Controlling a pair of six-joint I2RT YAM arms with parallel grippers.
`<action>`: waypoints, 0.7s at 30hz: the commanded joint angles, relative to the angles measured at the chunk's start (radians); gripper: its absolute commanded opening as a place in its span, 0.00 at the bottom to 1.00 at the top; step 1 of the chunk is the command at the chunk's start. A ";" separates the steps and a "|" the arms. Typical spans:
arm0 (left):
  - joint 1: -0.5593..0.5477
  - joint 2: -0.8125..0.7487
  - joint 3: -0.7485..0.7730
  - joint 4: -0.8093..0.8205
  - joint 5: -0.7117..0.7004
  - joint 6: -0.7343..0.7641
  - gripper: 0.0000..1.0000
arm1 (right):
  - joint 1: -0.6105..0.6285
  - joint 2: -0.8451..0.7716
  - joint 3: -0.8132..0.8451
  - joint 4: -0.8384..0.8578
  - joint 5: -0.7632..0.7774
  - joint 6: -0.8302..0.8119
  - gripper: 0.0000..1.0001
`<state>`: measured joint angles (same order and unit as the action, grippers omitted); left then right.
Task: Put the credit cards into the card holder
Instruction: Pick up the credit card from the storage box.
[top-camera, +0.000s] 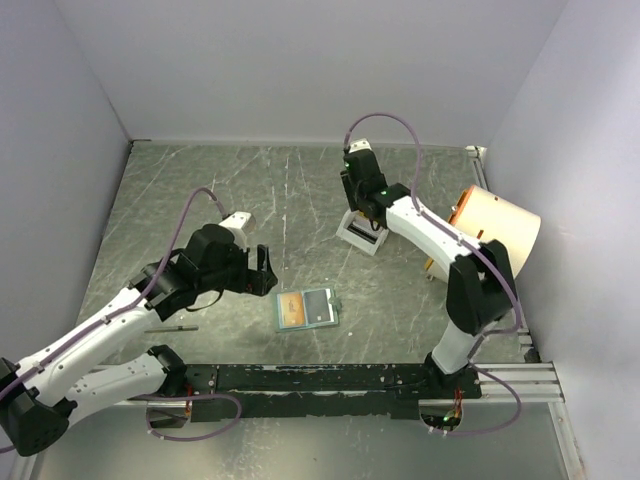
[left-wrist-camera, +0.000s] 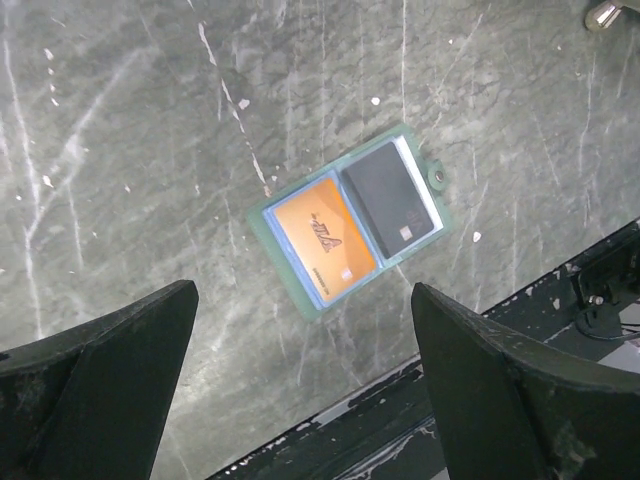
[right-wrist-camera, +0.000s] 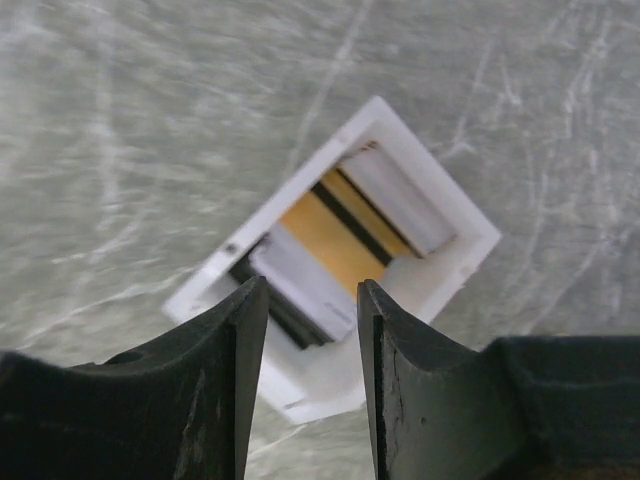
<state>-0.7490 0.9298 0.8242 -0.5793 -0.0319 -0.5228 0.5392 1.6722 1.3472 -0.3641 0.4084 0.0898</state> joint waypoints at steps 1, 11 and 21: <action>-0.005 -0.029 0.031 -0.034 -0.052 0.101 0.99 | -0.094 0.094 0.048 -0.002 0.024 -0.162 0.41; -0.005 -0.079 0.009 -0.021 -0.062 0.106 0.99 | -0.131 0.251 0.067 0.071 0.037 -0.413 0.41; -0.005 -0.097 0.005 -0.008 -0.065 0.116 1.00 | -0.140 0.342 0.080 0.107 0.075 -0.466 0.40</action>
<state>-0.7490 0.8394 0.8272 -0.5934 -0.0799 -0.4259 0.4042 1.9965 1.4048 -0.2981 0.4530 -0.3317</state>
